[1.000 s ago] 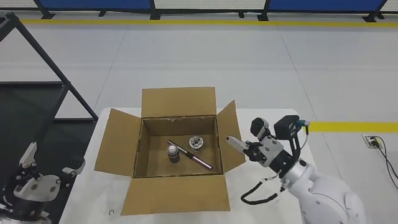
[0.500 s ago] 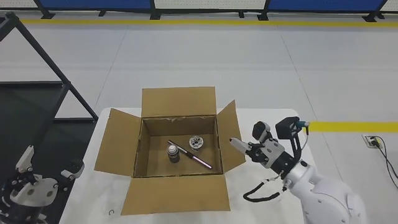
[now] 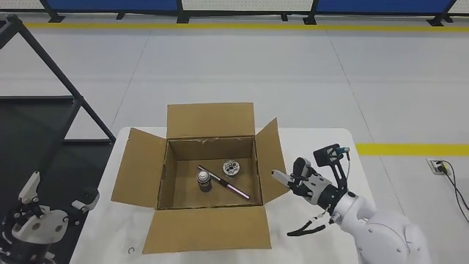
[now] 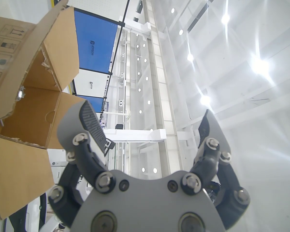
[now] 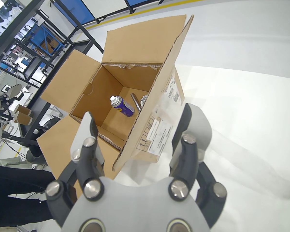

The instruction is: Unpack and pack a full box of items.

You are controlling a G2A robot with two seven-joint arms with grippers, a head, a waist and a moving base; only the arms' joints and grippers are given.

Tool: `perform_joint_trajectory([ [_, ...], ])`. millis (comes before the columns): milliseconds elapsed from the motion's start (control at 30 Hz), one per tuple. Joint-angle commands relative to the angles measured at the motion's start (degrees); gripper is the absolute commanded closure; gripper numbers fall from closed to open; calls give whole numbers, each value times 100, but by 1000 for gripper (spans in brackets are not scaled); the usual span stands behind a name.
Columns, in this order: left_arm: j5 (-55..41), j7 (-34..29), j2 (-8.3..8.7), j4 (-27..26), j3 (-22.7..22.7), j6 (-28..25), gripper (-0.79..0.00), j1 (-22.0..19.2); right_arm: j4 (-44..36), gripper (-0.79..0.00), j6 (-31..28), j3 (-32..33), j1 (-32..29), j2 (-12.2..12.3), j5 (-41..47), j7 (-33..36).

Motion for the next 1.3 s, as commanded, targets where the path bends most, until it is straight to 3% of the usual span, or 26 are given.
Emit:
perform_joint_trajectory([
  [0,0,0,0,0,0,0,-785,0,-22,0,5,6,-34,19,40,39],
  [667,0,0,0,0,0,0,-785,0,-533,0,130,-82,-560,212,483,177],
  [700,0,0,0,0,0,0,-785,0,-548,-28,114,-107,-587,221,498,193],
  [767,0,0,0,0,0,0,-785,0,-588,-289,98,-141,-626,240,492,202],
  [800,0,0,0,0,0,0,-785,0,-610,-785,103,-148,-638,250,467,187],
  [1267,-38,130,-5,-11,-42,-68,-785,-22,-787,-785,-43,69,-612,335,1256,-532],
])
